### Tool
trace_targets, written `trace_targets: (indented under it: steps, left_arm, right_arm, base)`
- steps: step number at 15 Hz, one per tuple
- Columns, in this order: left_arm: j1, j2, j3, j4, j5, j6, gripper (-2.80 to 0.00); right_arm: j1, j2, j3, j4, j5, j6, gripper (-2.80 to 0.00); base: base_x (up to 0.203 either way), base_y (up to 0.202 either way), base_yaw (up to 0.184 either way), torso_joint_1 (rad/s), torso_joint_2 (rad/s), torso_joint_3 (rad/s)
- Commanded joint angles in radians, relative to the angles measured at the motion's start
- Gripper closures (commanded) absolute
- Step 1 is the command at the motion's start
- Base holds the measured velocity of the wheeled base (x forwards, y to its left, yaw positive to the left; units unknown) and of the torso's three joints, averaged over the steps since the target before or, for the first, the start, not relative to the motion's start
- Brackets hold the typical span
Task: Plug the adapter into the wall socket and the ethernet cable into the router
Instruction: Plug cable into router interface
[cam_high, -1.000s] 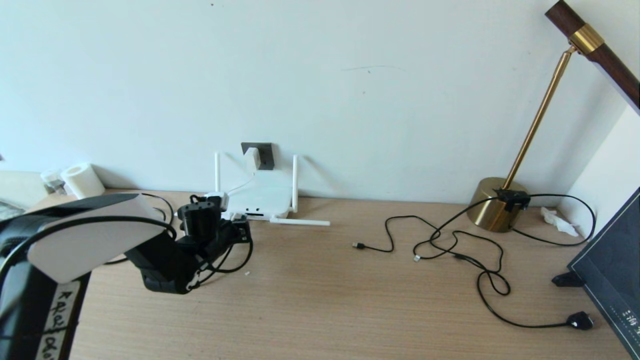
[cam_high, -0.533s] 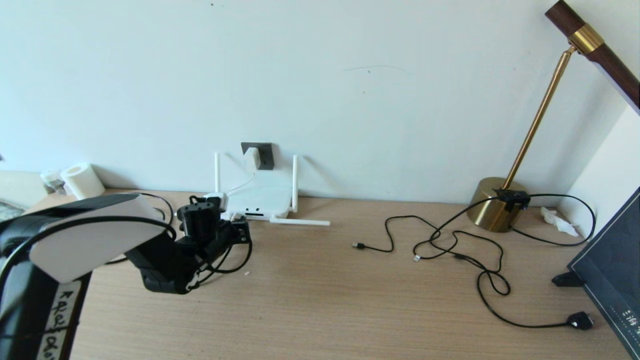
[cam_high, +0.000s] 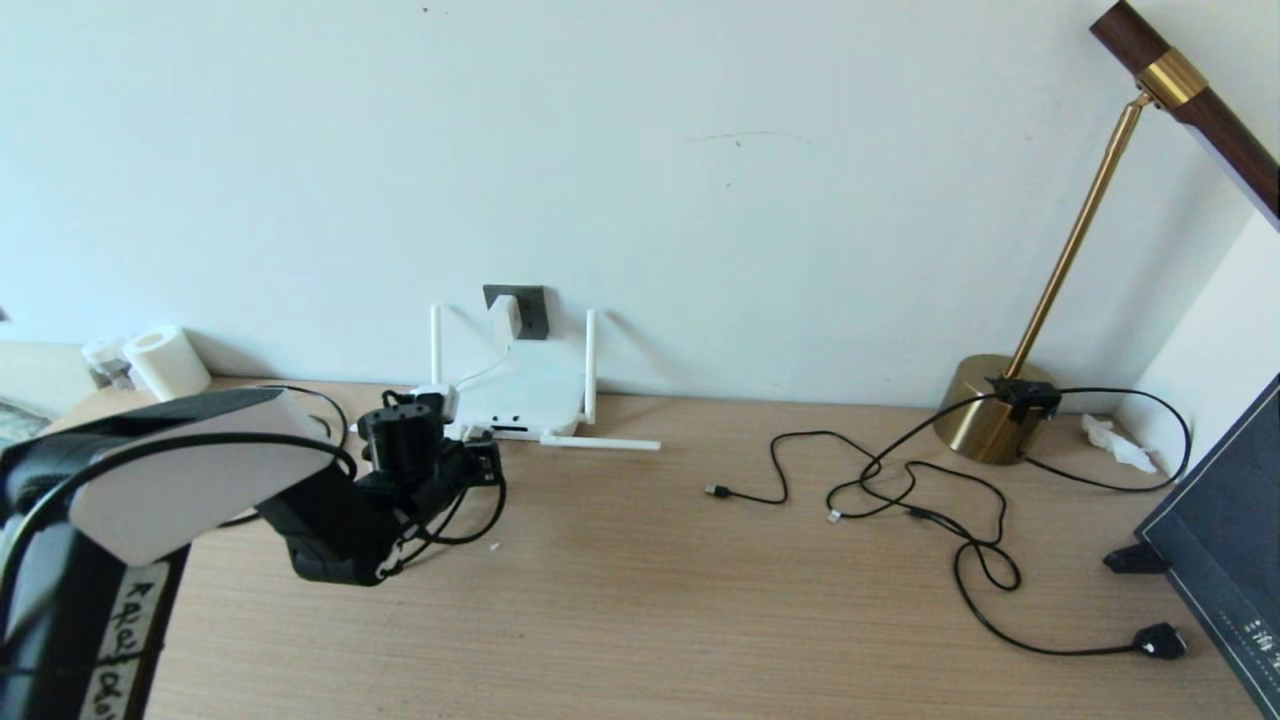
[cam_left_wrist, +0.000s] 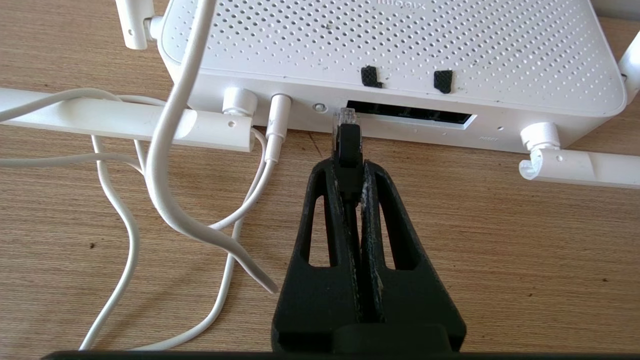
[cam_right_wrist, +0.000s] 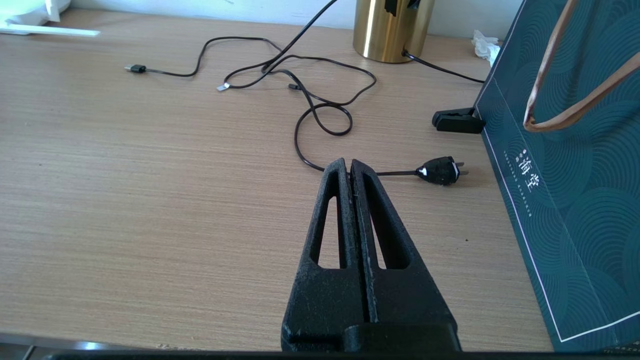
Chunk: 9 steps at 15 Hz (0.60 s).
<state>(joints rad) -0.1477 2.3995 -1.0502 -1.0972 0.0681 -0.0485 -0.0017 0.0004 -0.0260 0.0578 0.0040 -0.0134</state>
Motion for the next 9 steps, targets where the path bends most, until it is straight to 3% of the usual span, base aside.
trace_targets:
  steps: [1, 9]
  left_arm:
    - [-0.001, 0.006, -0.002, -0.009, 0.000, -0.001, 0.00]
    - [-0.009, 0.004, -0.002, -0.009, 0.001, -0.001, 0.00]
  right_arm:
    - [0.000, 0.000, 0.000, 0.000, 0.001, 0.000, 0.00]
    - [0.000, 0.000, 0.000, 0.000, 0.001, 0.000, 0.00]
  base:
    - [0.000, 0.000, 0.000, 0.000, 0.00, 0.000]
    - [0.000, 0.000, 0.000, 0.000, 0.00, 0.000]
